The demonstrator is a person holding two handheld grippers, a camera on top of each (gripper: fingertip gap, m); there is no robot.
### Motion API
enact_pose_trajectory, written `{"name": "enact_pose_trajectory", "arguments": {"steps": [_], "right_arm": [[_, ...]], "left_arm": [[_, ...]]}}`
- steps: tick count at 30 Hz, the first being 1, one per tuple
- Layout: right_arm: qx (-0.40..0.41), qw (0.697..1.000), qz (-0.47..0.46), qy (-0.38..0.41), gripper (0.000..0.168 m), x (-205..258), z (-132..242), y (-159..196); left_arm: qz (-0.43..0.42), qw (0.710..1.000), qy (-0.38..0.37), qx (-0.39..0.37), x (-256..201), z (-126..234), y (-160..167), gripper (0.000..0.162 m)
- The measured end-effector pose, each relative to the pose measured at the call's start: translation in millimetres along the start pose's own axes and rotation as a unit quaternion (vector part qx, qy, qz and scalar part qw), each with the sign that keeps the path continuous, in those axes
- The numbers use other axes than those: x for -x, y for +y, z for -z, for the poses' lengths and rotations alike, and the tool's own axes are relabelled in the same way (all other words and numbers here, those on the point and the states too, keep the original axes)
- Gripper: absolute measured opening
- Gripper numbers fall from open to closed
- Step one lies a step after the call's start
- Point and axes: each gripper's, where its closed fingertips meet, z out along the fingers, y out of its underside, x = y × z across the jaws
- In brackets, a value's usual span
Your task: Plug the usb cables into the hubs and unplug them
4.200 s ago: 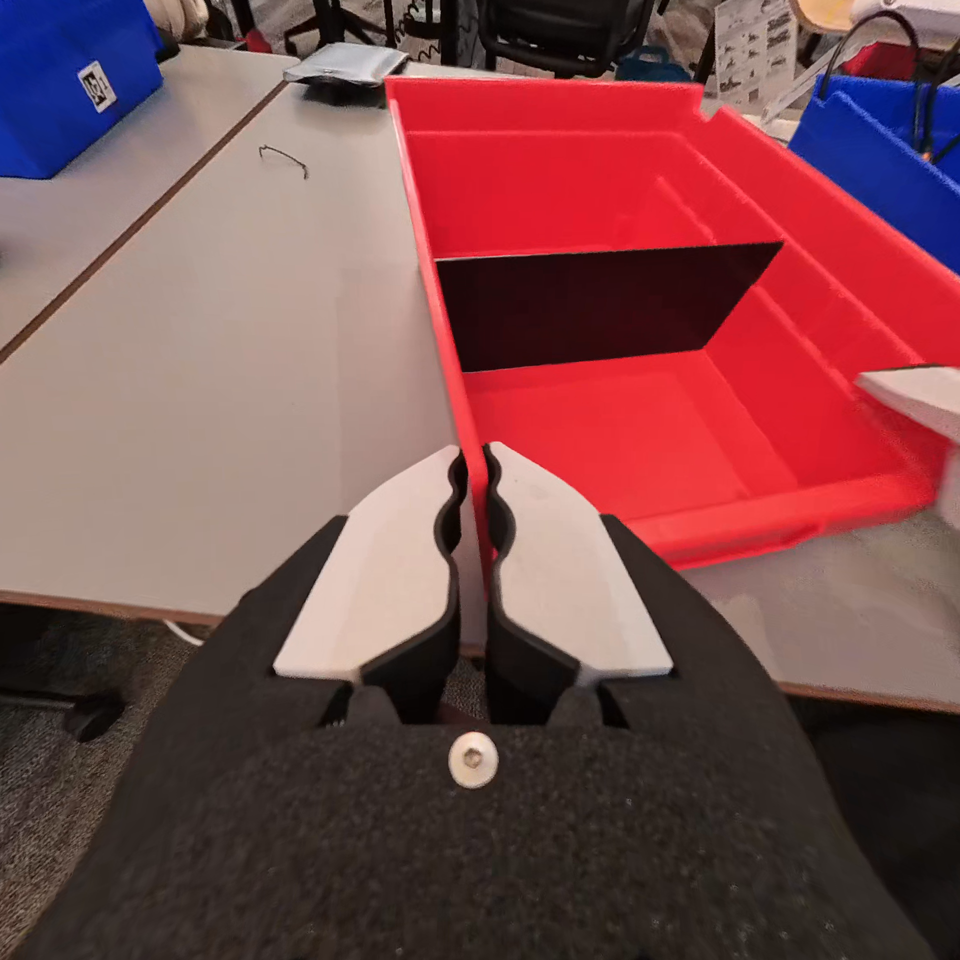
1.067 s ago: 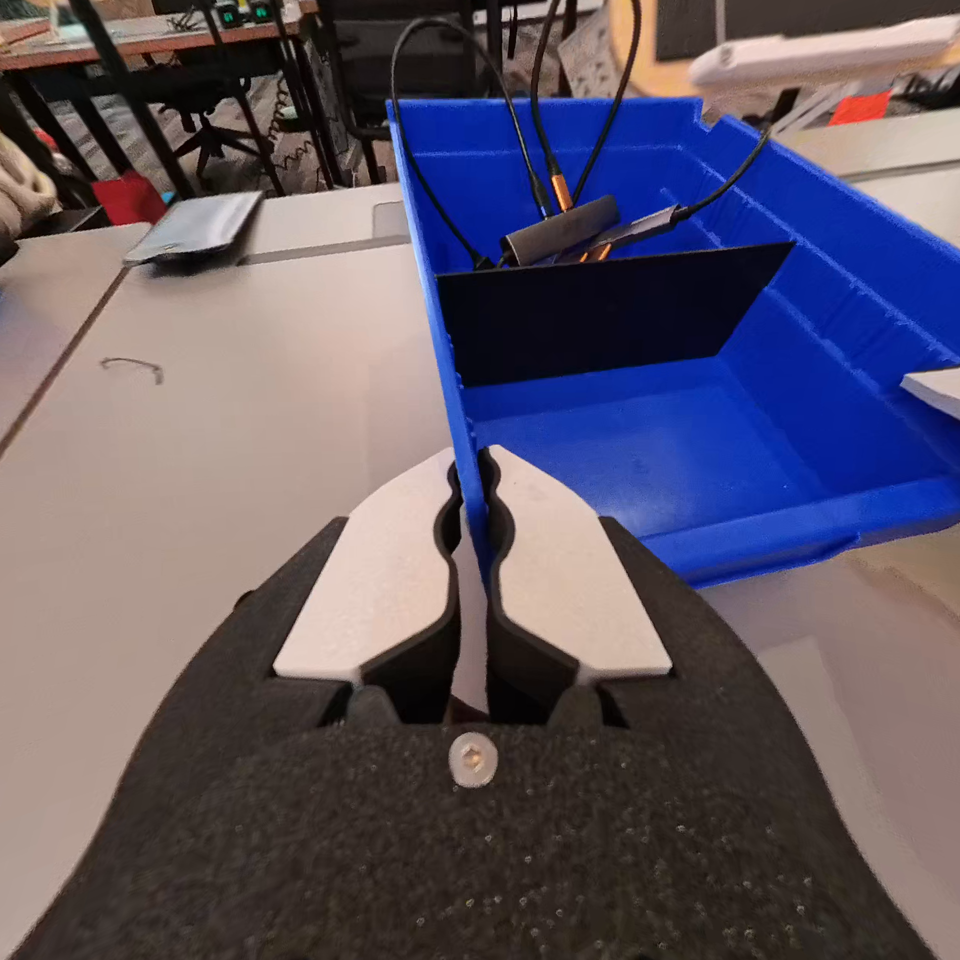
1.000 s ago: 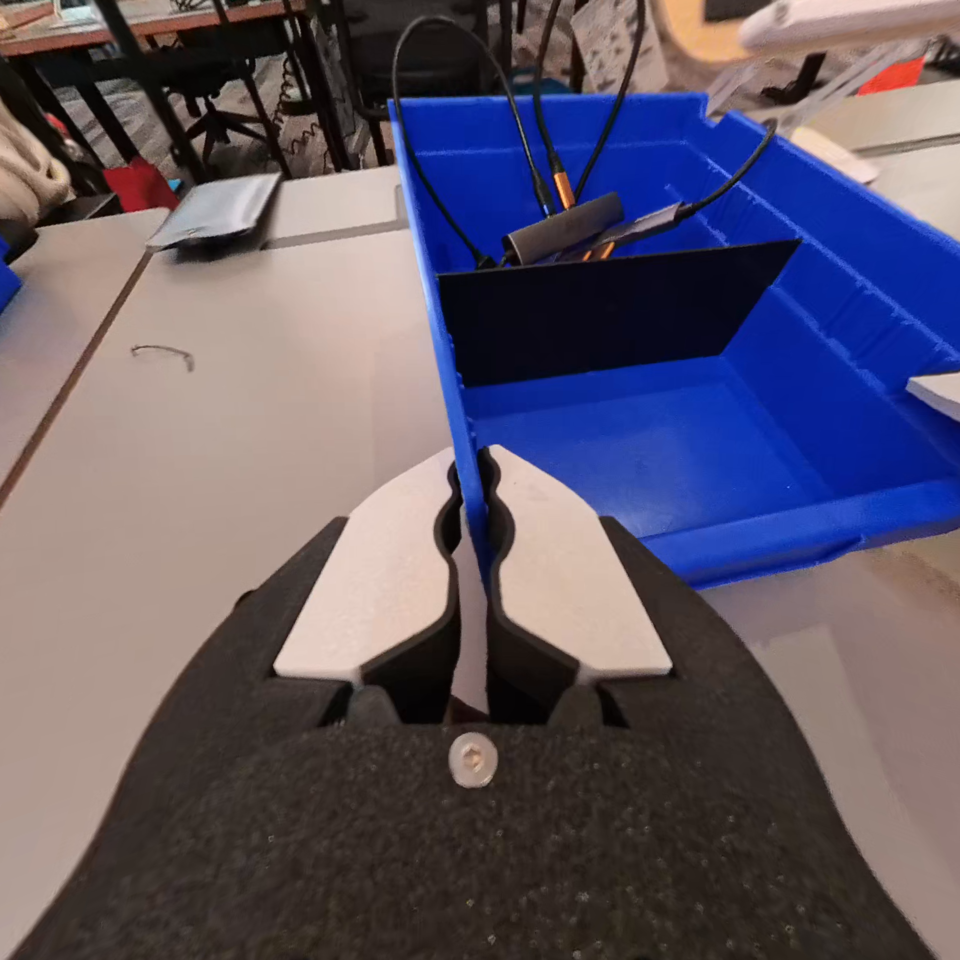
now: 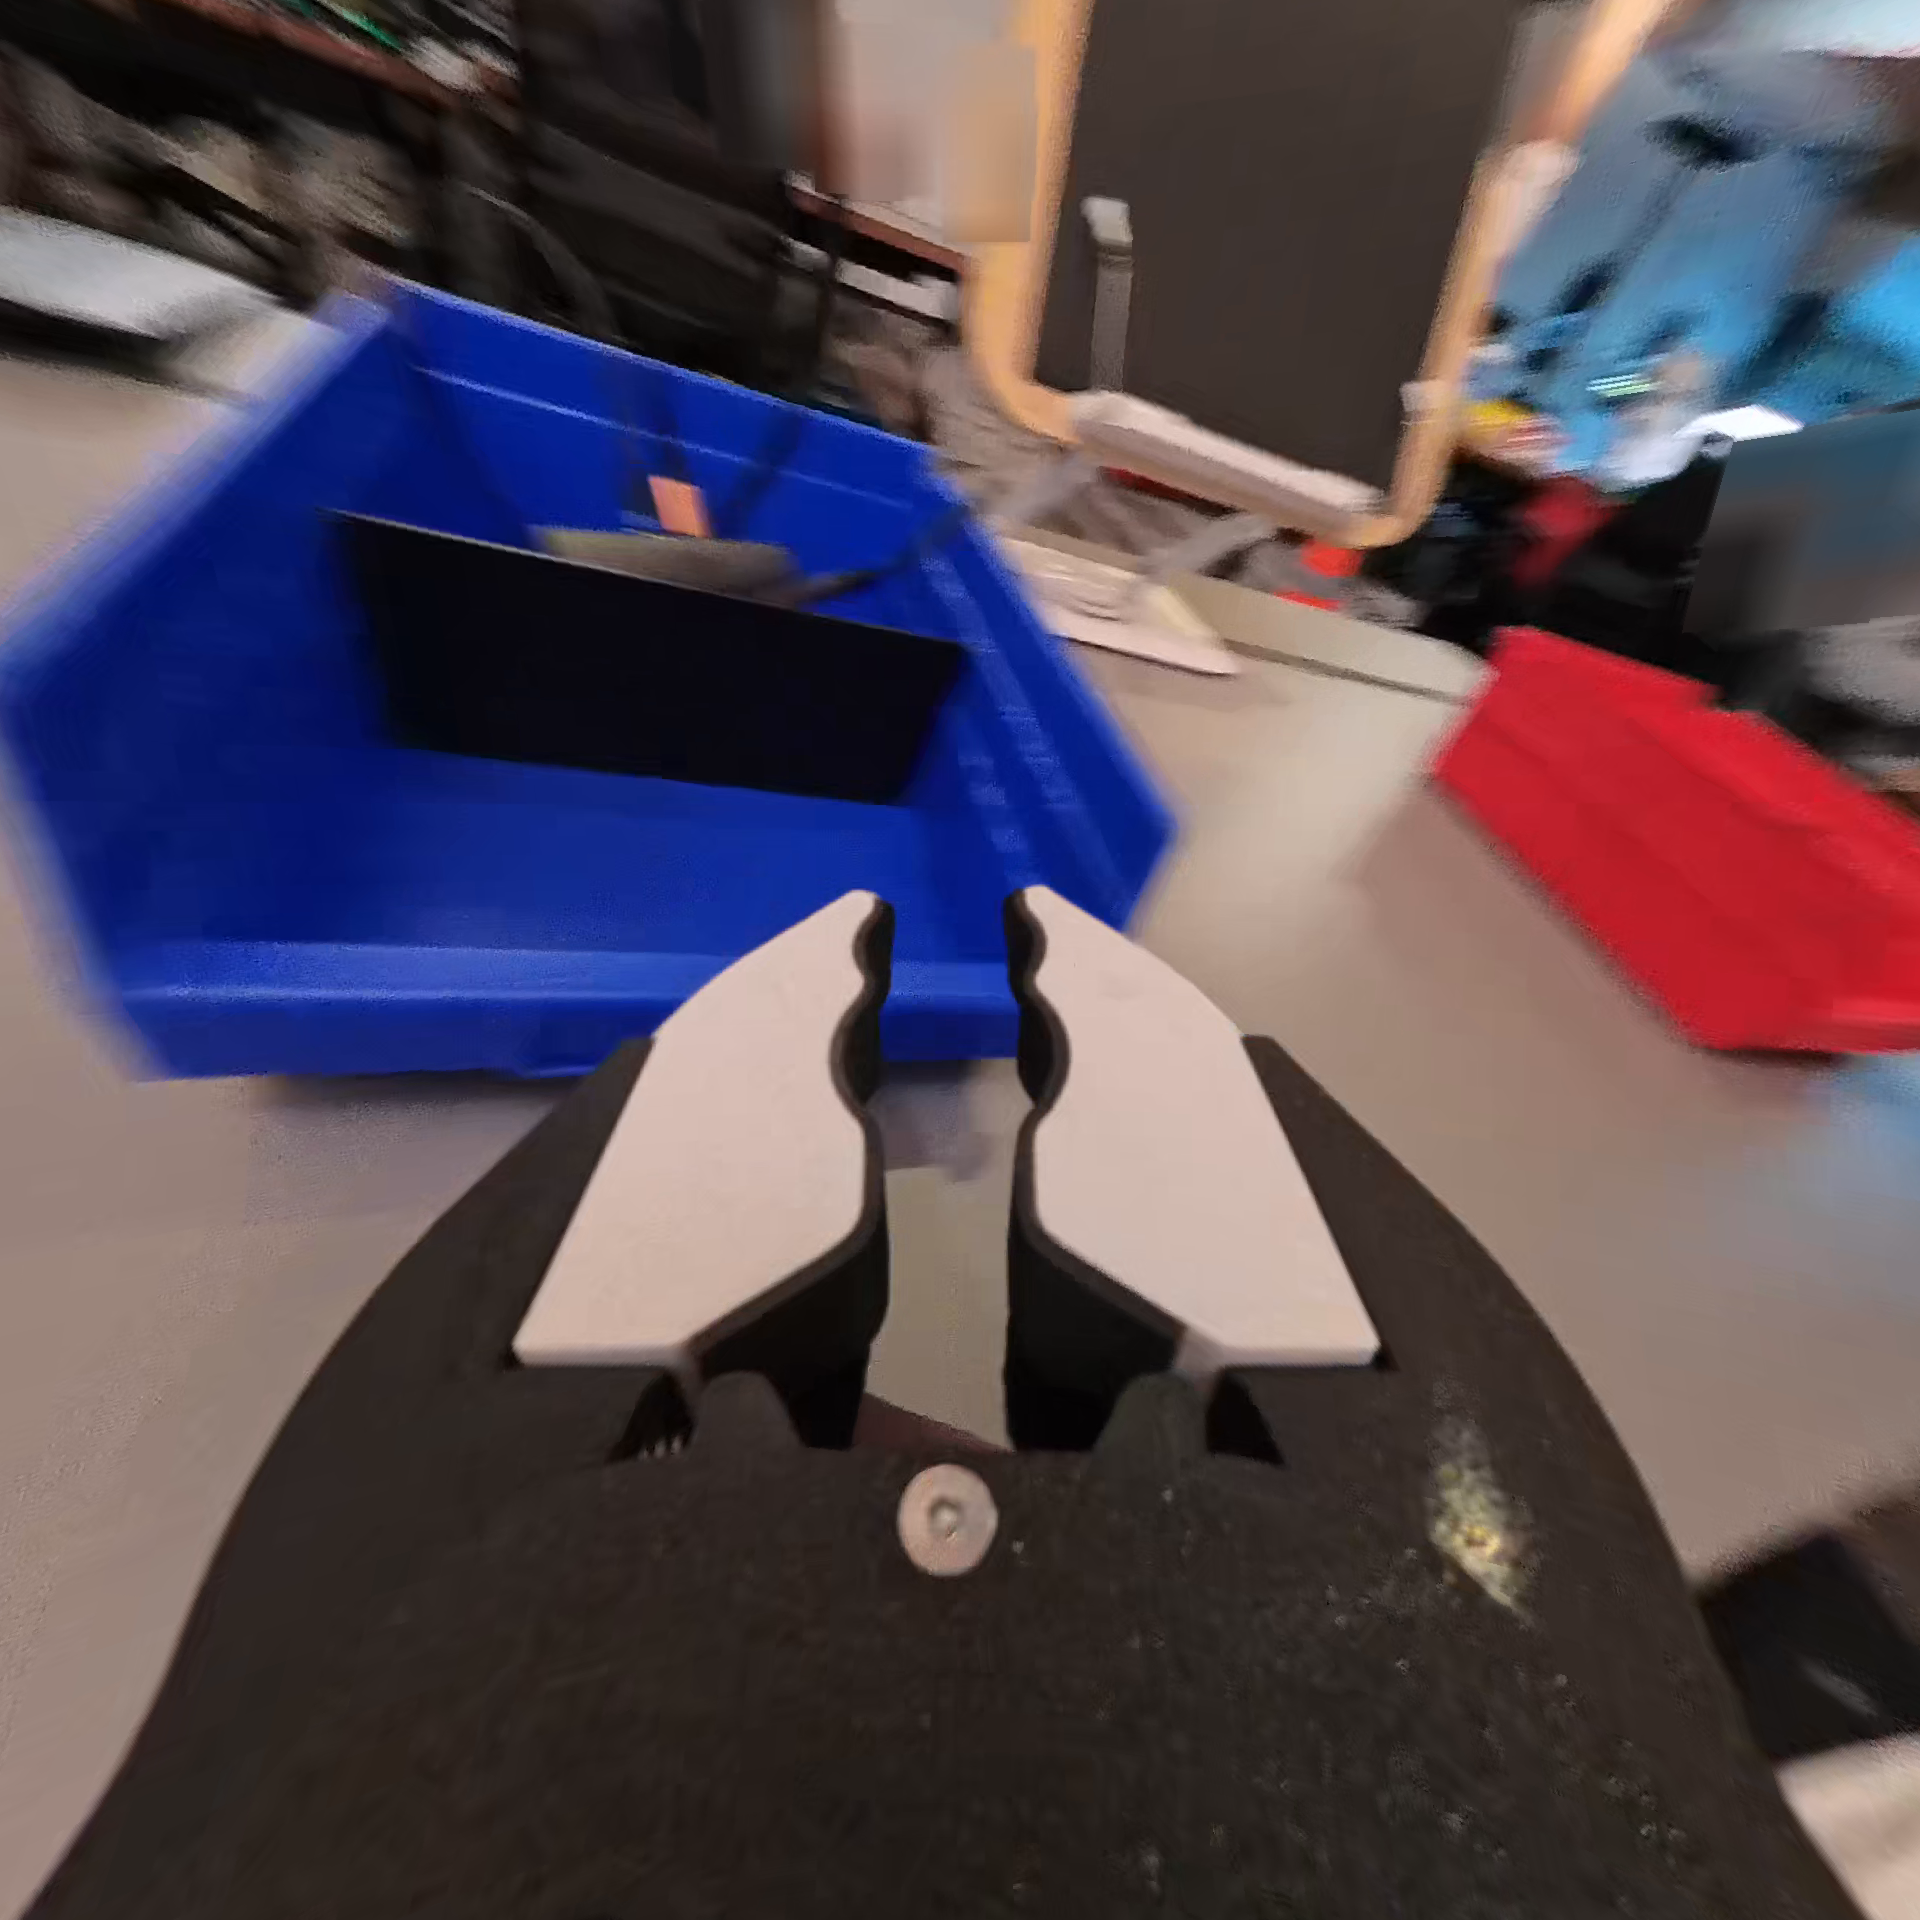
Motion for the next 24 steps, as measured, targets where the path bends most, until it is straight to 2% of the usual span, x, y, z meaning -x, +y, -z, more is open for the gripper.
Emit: {"name": "enact_pose_trajectory", "arguments": {"steps": [1, 2, 4, 7, 13, 18, 24], "right_arm": [[0.002, 1.000, -0.021, -0.002, 0.026, -5.8, -5.1, -2.7], [0.003, 0.999, -0.035, -0.008, 0.026, -8.8, -10.4, -3.6], [0.017, 0.999, -0.034, 0.012, 0.027, -18.2, -18.4, 2.3], [0.042, 0.999, -0.007, 0.021, 0.026, -13.2, -21.6, 10.8], [0.042, 0.999, 0.027, -0.006, 0.024, 16.1, -11.5, 14.3], [0.044, 0.996, 0.073, 0.012, 0.022, 16.8, -10.1, 15.0], [0.055, 0.997, 0.057, 0.007, 0.021, 17.9, -12.8, 19.6]], "left_arm": [[0.015, 0.999, 0.037, 0.009, -14.5, -4.6, 2.4, 0.022], [0.006, 0.999, 0.043, 0.018, -19.4, -8.6, 6.7, 0.022], [-0.062, 0.997, 0.000, 0.045, -9.6, -14.2, 17.6, 0.022], [-0.135, 0.989, -0.048, 0.046, 5.9, -14.1, 14.5, 0.022], [-0.097, 0.993, -0.050, 0.039, 19.4, -13.2, 10.4, 0.022], [-0.077, 0.994, -0.057, 0.043, 27.9, -12.3, 10.5, 0.022], [-0.073, 0.994, -0.052, 0.058, 27.9, -13.6, 16.6, 0.022]]}}
